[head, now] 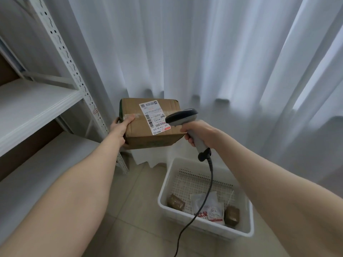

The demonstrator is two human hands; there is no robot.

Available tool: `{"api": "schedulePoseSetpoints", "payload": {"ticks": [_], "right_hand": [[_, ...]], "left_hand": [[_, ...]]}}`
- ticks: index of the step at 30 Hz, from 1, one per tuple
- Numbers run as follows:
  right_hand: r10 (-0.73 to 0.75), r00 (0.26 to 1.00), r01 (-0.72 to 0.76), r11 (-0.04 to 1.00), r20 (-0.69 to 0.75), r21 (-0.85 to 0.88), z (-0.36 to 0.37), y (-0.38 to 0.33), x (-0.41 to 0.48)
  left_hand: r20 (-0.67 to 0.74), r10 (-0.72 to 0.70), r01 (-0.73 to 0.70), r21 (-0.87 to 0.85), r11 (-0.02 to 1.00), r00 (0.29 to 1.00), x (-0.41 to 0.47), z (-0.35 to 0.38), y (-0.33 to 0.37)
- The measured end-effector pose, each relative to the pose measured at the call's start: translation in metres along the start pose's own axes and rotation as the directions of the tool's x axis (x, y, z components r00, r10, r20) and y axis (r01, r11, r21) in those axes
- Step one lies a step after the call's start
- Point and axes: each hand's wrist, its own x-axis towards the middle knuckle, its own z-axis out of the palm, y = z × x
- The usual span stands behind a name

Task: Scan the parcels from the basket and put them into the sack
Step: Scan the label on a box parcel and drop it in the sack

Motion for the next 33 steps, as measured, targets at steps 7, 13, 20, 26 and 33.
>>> {"api": "schedulePoseSetpoints", "payload": {"ticks": [7, 13, 20, 26, 33], "right_hand": [[-0.012, 1.0, 0.012, 0.999, -0.012, 0.029, 0.006, -0.004, 0.0], [-0.022, 1.0, 0.022, 0.999, -0.02, 0.023, 0.008, -0.007, -0.001], [-0.03, 0.999, 0.03, 1.0, -0.013, -0.002, 0.01, -0.007, -0.006], [-0.031, 0.999, 0.031, 0.999, -0.029, -0.018, 0.011, -0.01, -0.007], [-0.023, 0.999, 0.023, 1.0, -0.036, 0.01, 0.012, -0.009, -0.007]], "left_hand": [[-0.001, -0.031, 0.031, -0.017, 0.999, 1.0, 0.004, -0.01, 0.005], [0.014, -0.038, 0.038, -0.011, 0.999, 0.999, 0.007, -0.015, 0.005], [0.037, -0.04, 0.041, -0.011, 0.999, 0.999, 0.007, -0.017, 0.004], [0.042, -0.02, 0.021, -0.017, 1.0, 0.999, 0.009, -0.017, 0.006], [0.055, -0.023, 0.024, -0.017, 1.0, 0.998, 0.011, -0.019, 0.004]]}}
